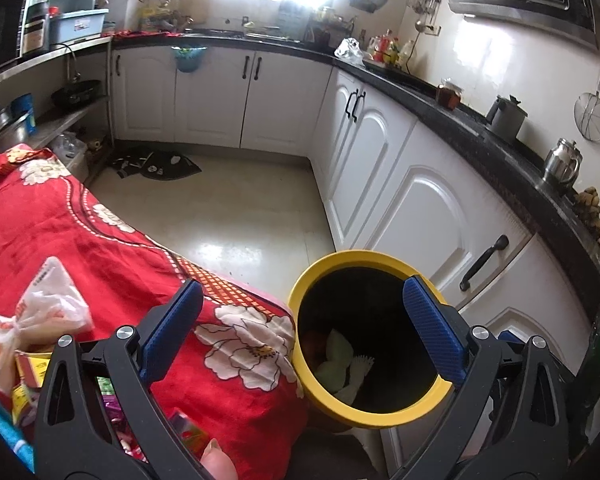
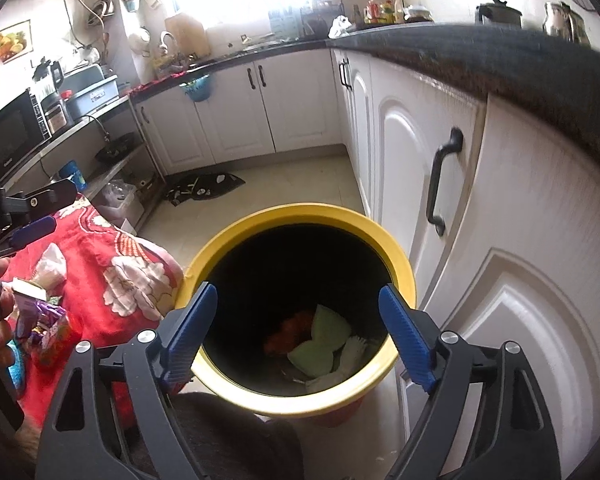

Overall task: Collect trash
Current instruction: 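Open both tools to drop the scrubber and mesh net into the bin, then move both tools back toward the remaining trash on the bed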

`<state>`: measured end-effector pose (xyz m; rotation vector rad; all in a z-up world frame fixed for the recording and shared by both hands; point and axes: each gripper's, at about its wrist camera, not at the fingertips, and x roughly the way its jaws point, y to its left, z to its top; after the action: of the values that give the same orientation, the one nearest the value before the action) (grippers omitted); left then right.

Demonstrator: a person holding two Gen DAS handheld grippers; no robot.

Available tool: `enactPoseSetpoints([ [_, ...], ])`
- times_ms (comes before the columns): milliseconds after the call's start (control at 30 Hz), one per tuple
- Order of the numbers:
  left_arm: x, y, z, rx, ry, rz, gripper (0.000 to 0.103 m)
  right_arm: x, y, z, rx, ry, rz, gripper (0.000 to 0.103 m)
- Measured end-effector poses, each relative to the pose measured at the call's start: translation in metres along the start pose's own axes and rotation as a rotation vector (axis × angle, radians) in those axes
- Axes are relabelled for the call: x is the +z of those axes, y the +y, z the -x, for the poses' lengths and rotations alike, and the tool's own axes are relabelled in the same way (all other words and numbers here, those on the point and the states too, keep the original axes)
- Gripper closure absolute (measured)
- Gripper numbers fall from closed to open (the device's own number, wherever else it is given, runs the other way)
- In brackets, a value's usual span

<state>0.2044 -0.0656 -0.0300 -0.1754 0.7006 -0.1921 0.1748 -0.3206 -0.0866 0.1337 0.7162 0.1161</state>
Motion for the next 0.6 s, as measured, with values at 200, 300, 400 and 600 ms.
enactPoseSetpoints([
  [200, 0.004, 0.009, 0.019, 0.013, -0.037, 0.011, 0.011, 0.005, 0.011, 0.012, 0.013, -0.031, 0.019, 0.018],
  [300, 0.004, 0.014, 0.029, 0.024, -0.058, 0.02, 0.011, 0.006, 0.015, 0.016, 0.019, -0.041, 0.027, 0.017],
  [400, 0.004, 0.019, 0.036, 0.026, -0.068, 0.032, 0.011, 0.008, 0.02, 0.021, 0.026, -0.054, 0.034, 0.016],
  [600, 0.002, 0.029, 0.049, 0.042, -0.09, 0.049, 0.011, 0.011, 0.033, 0.032, 0.043, -0.081, 0.054, 0.015],
])
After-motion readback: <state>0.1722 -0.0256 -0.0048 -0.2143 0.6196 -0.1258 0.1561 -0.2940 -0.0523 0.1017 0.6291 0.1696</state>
